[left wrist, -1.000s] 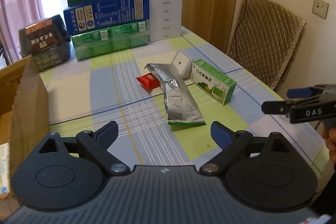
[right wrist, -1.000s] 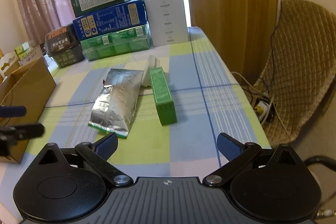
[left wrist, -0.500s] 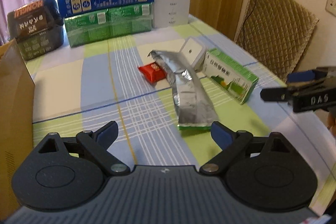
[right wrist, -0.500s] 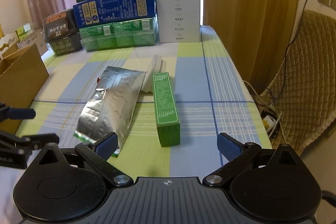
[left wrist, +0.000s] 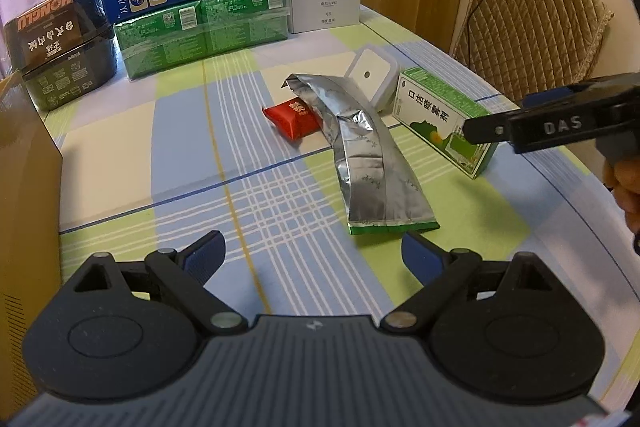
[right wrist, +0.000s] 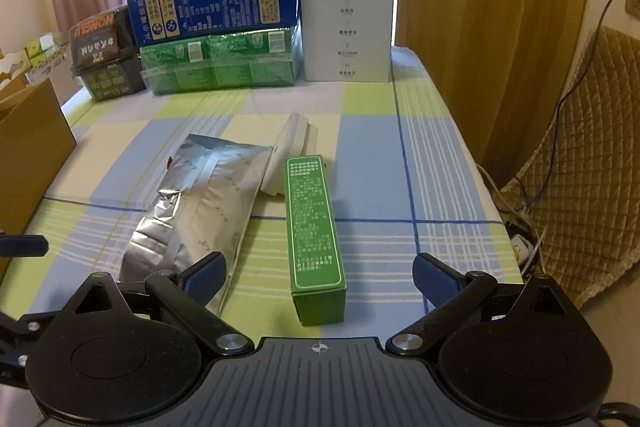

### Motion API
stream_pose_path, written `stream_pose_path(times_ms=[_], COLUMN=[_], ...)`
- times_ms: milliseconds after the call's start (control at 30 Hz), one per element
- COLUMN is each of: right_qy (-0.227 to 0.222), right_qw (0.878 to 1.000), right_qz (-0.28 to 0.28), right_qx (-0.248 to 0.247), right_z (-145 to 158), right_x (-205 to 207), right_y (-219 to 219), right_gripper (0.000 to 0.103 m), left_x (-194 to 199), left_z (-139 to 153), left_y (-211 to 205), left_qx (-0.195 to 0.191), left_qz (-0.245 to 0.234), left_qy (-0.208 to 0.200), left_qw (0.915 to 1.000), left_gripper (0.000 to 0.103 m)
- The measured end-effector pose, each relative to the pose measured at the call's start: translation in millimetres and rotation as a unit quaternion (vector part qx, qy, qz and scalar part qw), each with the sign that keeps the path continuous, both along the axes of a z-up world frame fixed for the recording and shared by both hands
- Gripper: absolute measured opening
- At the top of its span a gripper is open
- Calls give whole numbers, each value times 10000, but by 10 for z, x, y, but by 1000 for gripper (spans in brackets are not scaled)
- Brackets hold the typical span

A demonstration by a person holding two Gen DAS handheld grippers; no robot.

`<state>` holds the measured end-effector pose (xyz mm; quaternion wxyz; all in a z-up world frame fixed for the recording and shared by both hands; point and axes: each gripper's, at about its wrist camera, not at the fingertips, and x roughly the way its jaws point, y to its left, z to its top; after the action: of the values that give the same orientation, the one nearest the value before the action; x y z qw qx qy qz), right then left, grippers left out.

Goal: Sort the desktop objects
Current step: 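Grasp the silver foil bag with the left tool while the right tool grasps the green-and-white spray box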

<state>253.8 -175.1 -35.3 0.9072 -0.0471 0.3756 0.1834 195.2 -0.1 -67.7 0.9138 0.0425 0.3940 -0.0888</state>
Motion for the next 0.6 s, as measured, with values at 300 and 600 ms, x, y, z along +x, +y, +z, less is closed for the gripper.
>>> stream_pose_path(times_ms=[300,600], right_qy=[176,436], right_qw=[9998,9987], right_qz=[125,271], right_qx=[-22,-35], right_z=[-68,-168], right_x=[211,361], right_y=[24,84], right_gripper=[74,52], left_x=[65,354], left_z=[80,92], left_y=[-16,-134], left_qx=[-392,-487], left_qz=[-31,-118], left_qy=[-13,152], left_qw=[9992,9986], left_gripper=[93,88])
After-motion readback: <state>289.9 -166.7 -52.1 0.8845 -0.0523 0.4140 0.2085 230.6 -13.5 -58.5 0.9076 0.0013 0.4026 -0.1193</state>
